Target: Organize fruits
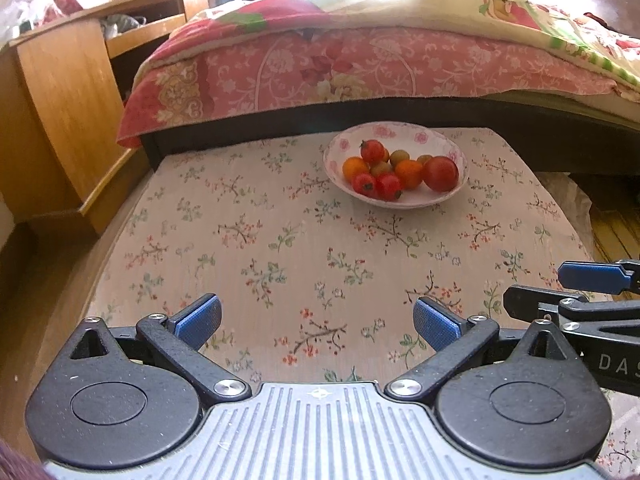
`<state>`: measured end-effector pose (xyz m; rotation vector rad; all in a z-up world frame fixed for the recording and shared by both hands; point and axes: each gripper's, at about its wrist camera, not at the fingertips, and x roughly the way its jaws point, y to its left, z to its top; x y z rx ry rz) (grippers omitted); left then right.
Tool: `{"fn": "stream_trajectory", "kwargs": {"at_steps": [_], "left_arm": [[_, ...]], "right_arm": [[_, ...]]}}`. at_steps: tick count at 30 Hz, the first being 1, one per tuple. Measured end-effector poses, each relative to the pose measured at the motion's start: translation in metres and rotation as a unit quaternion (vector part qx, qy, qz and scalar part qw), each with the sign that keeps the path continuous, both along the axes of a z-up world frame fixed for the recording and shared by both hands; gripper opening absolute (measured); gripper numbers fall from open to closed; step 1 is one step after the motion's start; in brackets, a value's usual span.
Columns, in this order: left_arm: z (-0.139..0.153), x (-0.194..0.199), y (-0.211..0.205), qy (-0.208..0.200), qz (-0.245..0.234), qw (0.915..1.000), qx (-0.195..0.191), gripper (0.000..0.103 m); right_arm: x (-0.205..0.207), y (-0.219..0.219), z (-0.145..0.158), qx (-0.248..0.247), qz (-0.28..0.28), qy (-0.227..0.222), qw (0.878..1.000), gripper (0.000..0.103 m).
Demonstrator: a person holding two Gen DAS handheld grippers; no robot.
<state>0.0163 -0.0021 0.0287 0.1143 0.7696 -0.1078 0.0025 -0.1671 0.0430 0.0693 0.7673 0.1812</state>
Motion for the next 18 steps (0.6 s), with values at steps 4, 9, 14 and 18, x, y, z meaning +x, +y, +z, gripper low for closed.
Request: {"fn": "stream_trajectory", "kwargs": {"at_steps": [4, 9, 14, 18], "left_arm": [[-0.008, -0.006, -0.001, 0.008, -0.001, 0.9999, 0.006, 0.103], [-0.013, -0.012, 0.0, 0.014, 0.002, 0.9998, 0.01, 0.103], [-0.014, -0.014, 0.001, 0.015, 0.005, 0.9998, 0.008, 0.103], [-0.014, -0.016, 0.001, 0.018, 0.005, 0.9998, 0.01, 0.103]], "right_arm": [[-0.004, 0.001, -0.003, -0.002, 0.001, 0.005, 1.0, 0.057], [-0.007, 0.004, -0.007, -0.005, 0.004, 0.011, 1.0, 0.057], [-0.01, 0.005, -0.008, -0.004, 0.004, 0.011, 1.0, 0.057], [-0.013, 0.005, -0.009, -0.004, 0.003, 0.013, 1.0, 0.057]]}}
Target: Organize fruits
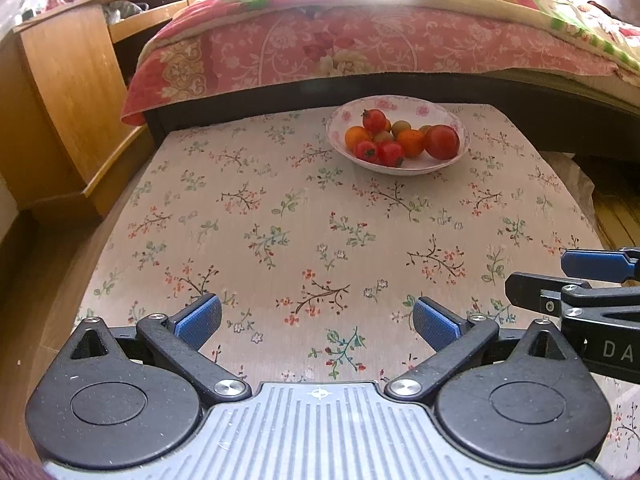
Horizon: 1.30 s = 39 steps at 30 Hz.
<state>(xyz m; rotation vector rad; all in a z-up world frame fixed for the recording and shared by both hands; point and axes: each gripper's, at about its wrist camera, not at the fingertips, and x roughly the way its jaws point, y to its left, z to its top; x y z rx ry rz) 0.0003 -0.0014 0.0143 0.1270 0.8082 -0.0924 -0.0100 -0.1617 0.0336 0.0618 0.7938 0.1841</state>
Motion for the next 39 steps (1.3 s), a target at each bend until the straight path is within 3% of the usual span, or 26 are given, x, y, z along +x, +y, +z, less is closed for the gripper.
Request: {"fn": "stream_trajectory", "kwargs": {"at_steps": [39], "left_arm": [[-0.005, -0.004, 0.007, 0.002, 0.005, 1.0, -0.007, 0.103]], "right_arm": [[0.003, 0.002, -0.015, -0.017, -0.005, 0.023, 1.0, 0.057]]}}
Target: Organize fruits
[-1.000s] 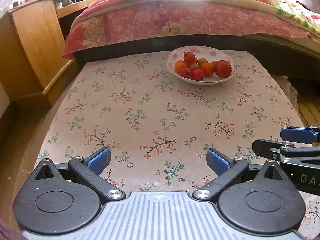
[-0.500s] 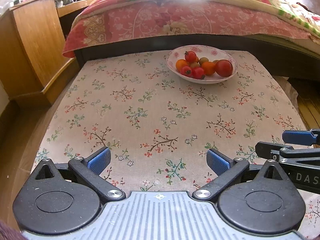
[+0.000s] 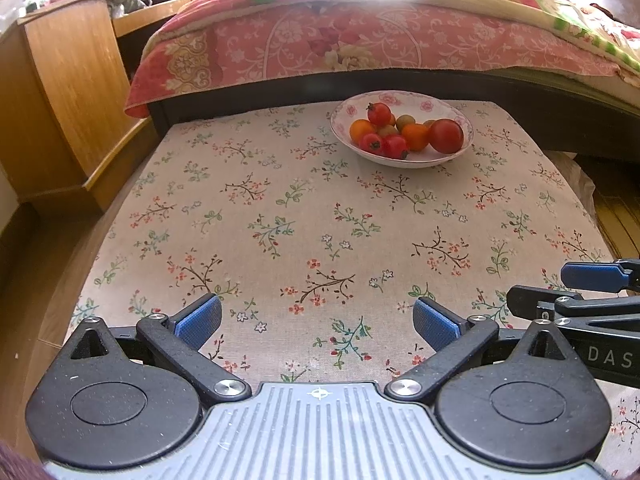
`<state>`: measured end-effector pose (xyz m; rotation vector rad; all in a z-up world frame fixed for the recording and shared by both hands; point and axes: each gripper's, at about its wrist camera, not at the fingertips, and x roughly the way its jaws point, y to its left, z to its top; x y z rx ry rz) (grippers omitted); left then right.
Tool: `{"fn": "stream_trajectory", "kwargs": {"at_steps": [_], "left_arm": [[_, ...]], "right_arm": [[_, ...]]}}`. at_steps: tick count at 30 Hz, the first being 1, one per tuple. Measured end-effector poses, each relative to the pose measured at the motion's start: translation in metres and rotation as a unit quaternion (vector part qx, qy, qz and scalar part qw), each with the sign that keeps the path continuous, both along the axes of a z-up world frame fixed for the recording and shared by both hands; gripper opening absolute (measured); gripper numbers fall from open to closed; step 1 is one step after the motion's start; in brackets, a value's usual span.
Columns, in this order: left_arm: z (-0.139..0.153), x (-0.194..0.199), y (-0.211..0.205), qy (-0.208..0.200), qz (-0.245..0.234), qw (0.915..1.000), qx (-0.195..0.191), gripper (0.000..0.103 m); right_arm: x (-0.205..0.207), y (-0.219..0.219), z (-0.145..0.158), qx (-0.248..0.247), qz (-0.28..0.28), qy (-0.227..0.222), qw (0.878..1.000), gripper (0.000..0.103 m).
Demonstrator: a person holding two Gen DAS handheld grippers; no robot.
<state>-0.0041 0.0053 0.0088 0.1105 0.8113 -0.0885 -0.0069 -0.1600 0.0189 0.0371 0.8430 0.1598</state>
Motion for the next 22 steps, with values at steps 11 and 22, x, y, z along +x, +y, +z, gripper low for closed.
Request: {"fn": "stream_trajectory", "kwargs": {"at_steps": [11, 22], "left_arm": [[-0.0002, -0.0002, -0.0002, -0.002, 0.0, 1.0, 0.002, 0.103], [0.001, -0.001, 0.0001, -0.008, 0.003, 0.9999, 0.006, 0.103]], "right_arm": [[-0.0001, 0.0, -0.0005, 0.0, 0.0, 0.0, 1.0, 0.057], [-0.0002, 0.0011, -0.0019, 0.001, 0.002, -0.001, 1.0, 0.057]]}}
